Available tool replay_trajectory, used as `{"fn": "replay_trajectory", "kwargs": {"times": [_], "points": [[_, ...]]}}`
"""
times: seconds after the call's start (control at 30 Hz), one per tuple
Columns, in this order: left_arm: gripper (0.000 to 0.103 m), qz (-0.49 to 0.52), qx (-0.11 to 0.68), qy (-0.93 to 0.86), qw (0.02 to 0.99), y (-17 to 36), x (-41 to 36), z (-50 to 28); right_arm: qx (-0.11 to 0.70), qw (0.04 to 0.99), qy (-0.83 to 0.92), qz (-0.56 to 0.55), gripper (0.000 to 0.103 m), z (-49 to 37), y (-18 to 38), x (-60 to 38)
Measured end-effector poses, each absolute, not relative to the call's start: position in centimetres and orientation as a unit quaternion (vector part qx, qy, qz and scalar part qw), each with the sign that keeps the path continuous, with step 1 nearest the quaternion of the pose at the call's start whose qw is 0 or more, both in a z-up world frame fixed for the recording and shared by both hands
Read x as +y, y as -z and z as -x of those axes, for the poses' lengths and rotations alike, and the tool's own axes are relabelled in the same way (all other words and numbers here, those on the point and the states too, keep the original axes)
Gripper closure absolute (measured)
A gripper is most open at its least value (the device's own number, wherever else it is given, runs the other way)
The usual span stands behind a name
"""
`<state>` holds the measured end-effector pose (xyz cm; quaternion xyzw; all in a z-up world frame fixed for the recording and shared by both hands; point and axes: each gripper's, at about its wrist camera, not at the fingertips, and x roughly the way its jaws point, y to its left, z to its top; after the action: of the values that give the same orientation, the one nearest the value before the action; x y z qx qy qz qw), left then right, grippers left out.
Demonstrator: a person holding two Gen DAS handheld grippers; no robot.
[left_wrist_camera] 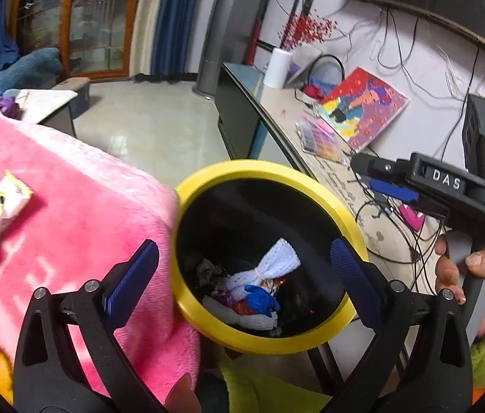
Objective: Collect trash
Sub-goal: 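Move both tools back over the red bottle and snack wrapper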
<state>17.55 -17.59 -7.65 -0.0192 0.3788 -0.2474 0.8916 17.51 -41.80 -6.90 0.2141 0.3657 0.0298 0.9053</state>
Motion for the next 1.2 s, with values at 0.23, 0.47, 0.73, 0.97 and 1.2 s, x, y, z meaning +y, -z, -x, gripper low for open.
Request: {"fn": "replay_trajectory", "kwargs": {"times": [0.23, 0.47, 0.73, 0.97, 1.2], "points": [[0.011, 0.027, 0.356, 0.230, 0.905, 6.2, -15.7, -16.7, 0.360, 0.912, -0.042, -0.193, 0.036, -17.2, 6.1, -40.2], [0.011, 0.034, 0.333, 0.210, 0.918, 4.9, -14.0, -15.9, 0.347, 0.920, -0.058, -0.175, 0.034, -16.5, 4.9, -38.5], [0.011, 0.046, 0.315, 0.169, 0.933, 3.6, -10.8, -15.2, 0.322, 0.932, -0.084, -0.145, 0.026, -15.4, 3.4, -35.4], [0.011, 0.073, 0.300, 0.124, 0.943, 2.7, -6.4, -14.2, 0.300, 0.940, -0.115, -0.113, 0.019, -14.3, 2.5, -32.3], [0.011, 0.085, 0.279, 0.083, 0.953, 1.7, -2.5, -13.0, 0.285, 0.945, -0.143, -0.068, 0.016, -13.3, 1.7, -29.0]]}}
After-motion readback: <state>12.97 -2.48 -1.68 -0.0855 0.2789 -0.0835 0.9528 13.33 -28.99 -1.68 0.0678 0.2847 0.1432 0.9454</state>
